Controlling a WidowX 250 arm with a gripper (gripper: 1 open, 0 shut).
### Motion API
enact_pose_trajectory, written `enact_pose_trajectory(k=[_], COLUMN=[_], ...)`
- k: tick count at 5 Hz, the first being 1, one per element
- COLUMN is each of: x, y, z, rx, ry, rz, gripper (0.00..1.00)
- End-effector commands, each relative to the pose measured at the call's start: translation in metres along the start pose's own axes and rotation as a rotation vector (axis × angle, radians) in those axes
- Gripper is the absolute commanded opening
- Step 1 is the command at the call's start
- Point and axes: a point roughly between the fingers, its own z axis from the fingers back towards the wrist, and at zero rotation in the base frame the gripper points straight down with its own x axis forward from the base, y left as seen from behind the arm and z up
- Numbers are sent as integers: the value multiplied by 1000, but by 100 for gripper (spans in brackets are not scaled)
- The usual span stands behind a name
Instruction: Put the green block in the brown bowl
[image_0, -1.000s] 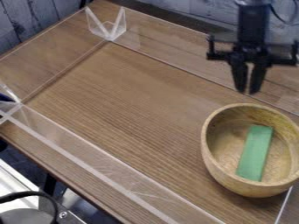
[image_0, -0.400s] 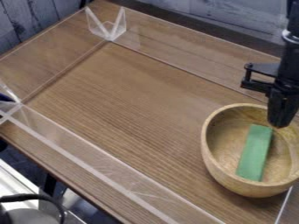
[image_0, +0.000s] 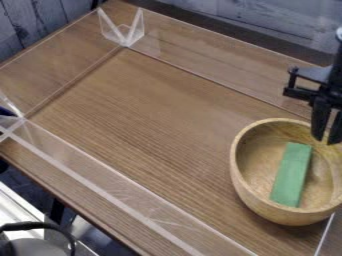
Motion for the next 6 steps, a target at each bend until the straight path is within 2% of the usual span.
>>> enact_pose_trajectory(k=[1, 3, 5, 6], x=[-1, -7, -2, -1], y=[4, -3, 4, 7], z=[30, 31, 10, 5], rx=[-69, -81, -127, -156], ry=[-67, -138, -92, -75], rz=[25, 29, 75, 94], gripper=[0, 0, 0, 100])
